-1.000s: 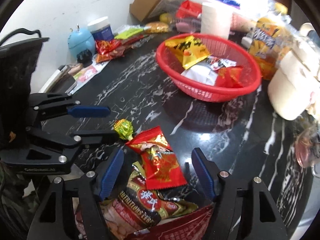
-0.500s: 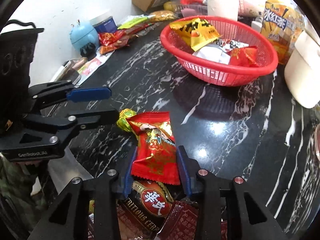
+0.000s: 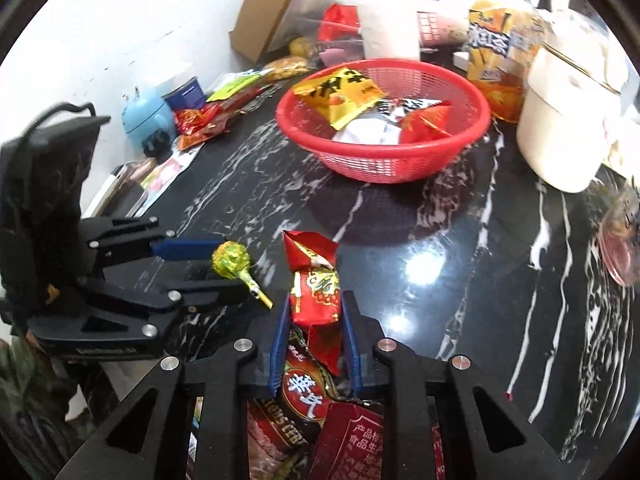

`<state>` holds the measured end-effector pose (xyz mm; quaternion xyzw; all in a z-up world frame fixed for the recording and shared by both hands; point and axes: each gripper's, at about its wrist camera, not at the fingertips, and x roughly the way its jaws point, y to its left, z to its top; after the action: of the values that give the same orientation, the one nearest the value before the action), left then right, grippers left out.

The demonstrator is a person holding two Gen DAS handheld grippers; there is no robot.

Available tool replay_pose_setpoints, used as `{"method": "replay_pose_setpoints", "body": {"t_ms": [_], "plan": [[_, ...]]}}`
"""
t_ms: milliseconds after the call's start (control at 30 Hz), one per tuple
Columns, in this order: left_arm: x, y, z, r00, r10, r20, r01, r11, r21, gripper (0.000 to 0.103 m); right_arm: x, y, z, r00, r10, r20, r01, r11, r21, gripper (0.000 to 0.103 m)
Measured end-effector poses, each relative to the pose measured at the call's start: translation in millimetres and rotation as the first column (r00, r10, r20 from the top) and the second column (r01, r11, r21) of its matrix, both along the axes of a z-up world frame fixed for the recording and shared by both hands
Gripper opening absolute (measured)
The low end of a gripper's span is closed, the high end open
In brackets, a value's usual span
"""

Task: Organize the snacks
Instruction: 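Grasp the green lollipop with the left gripper while the right grasps a red candy packet, then lift the lollipop and red candy packet and carry them over the basket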

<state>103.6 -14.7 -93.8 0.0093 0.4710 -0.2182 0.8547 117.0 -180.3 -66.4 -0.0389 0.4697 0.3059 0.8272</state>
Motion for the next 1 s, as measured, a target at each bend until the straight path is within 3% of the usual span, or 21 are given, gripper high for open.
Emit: {"method": "replay_pose_setpoints", "body": {"t_ms": [67,100,133,167,300,467,567,867,1000], "plan": [[1,0,-1,1.0,0.002,0.005,-0.002,1.0,-0.009,0.041,-1,-2,0,1.0,-0.005,-0.003,0.005,1.0,0.005,0.025],[2,0,-1,1.0,0.008,0.007,-0.008,1.0,-0.006,0.035,-1,-1,0,1.0,-0.007,-0.002,0.007,1.0,0.006,0.025],[2,-2,-1,1.0,0.023,0.011,-0.024,0.999,0.042,0.027,-1,-1,0,1.0,-0.009,-0.001,0.009,1.0,0.007,0.025],[2,-4,0,1.0,0.015,0.016,-0.015,0.998,0.058,0.027,-2,-2,0,1.0,-0.014,0.0,0.014,1.0,0.011,0.024],[2,-3,0,1.0,0.008,-0.002,-0.008,1.0,0.008,0.027,-3,-8,0,1.0,-0.03,0.003,0.03,0.999,0.02,0.024],[-3,-7,9,0.998,0.04,0.041,-0.042,0.998,0.055,0.027,-4,-14,2,0.999,-0.047,-0.006,0.047,0.998,0.039,0.024],[-6,-5,20,0.998,0.044,0.052,-0.047,0.998,0.047,0.027,-6,-16,4,0.998,-0.056,-0.02,0.058,0.996,0.07,0.024],[-15,-5,49,0.992,0.073,0.105,-0.081,0.995,0.067,0.027,-21,-18,27,0.997,-0.074,0.03,0.07,0.993,0.097,0.024],[-16,-1,62,0.99,0.081,0.118,-0.086,0.996,0.036,0.027,-29,-18,38,0.996,-0.08,0.049,0.073,0.99,0.123,0.024]]}}
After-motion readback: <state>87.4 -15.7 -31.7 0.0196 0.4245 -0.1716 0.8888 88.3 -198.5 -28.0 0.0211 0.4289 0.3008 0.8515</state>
